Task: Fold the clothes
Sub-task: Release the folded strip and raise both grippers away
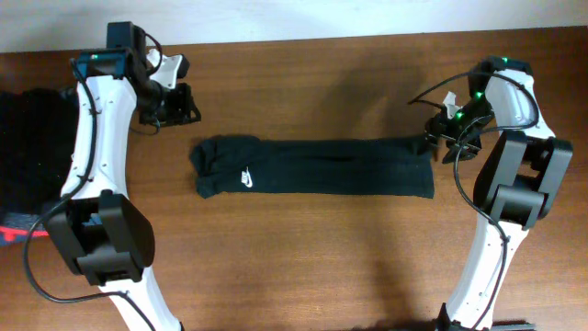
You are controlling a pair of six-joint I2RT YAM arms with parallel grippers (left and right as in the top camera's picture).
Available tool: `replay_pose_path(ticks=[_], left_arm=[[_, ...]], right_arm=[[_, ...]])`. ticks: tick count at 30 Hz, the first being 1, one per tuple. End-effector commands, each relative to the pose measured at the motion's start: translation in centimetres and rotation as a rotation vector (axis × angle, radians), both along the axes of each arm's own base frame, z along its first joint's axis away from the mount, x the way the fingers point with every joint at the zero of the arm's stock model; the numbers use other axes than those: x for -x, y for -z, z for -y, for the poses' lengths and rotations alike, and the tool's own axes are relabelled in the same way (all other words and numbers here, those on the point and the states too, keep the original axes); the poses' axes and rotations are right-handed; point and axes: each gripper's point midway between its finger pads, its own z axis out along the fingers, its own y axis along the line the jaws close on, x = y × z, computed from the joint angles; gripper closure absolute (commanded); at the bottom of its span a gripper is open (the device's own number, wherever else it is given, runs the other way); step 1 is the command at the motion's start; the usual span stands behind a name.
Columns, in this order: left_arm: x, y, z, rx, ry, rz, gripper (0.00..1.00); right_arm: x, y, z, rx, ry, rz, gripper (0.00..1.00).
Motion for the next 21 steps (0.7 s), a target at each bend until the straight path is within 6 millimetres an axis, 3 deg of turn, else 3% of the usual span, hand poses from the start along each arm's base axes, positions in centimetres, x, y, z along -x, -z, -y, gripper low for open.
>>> replay_pose_path(ticks=[1, 4, 21], left_arm=[[0.1, 0.4, -0.1, 0.001, -0.001, -0.012, 0.76], [0.1, 0.4, -0.1, 0.001, 0.0, -0.012, 0.69], [0.2, 0.6, -0.2, -0.007, -0.002, -0.019, 0.67]], right_arm=[[-0.8, -2.2, 0.3, 0.004, 0.002, 0.066, 0.19], [-0.8, -2.2, 0.3, 0.004, 0.002, 0.066, 0.16], [-0.5, -1.2, 0.2, 0.001, 0.002, 0.057, 0.12]])
